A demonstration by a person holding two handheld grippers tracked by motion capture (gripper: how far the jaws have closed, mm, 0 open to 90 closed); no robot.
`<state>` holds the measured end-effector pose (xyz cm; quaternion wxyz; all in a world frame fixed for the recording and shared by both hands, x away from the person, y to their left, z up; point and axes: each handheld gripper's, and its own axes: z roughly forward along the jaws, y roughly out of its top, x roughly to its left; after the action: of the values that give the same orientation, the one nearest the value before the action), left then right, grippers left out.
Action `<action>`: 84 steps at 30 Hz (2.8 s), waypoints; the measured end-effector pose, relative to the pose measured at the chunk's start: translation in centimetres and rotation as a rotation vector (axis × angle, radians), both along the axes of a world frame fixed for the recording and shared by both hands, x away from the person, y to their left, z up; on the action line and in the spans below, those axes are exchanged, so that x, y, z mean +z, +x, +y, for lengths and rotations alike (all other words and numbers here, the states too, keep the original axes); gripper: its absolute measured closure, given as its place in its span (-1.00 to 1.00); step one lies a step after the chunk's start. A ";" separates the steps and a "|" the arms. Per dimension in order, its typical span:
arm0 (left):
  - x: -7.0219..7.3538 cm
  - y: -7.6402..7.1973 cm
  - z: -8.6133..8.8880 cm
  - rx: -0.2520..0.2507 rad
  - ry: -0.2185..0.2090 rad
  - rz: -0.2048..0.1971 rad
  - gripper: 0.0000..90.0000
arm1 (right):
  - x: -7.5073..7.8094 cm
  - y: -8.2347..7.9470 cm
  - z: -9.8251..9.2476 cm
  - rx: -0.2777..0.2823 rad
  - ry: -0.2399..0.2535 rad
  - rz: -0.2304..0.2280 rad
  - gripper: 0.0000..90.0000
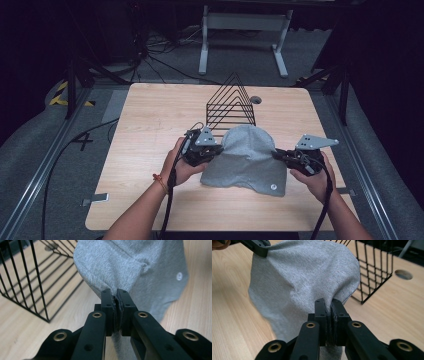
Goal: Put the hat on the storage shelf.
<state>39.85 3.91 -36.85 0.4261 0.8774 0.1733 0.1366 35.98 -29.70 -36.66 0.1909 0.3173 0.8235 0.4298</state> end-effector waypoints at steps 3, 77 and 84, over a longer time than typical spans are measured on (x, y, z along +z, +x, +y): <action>1.6 0.3 -0.4 -0.010 0.010 -0.035 0.89 | 1.3 0.1 -0.1 -0.003 -0.002 -0.026 0.88; 13.2 13.9 2.1 0.292 -0.195 -0.142 0.89 | 15.6 16.0 4.4 -0.138 -0.033 -0.241 0.88; 12.6 13.3 2.8 0.271 -0.215 -0.131 0.89 | 15.0 15.6 4.8 -0.116 -0.040 -0.234 0.88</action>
<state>53.17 6.74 -24.22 0.5054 0.7846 0.2754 0.2304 51.58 -24.90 -21.61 0.3164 0.3080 0.7845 0.4354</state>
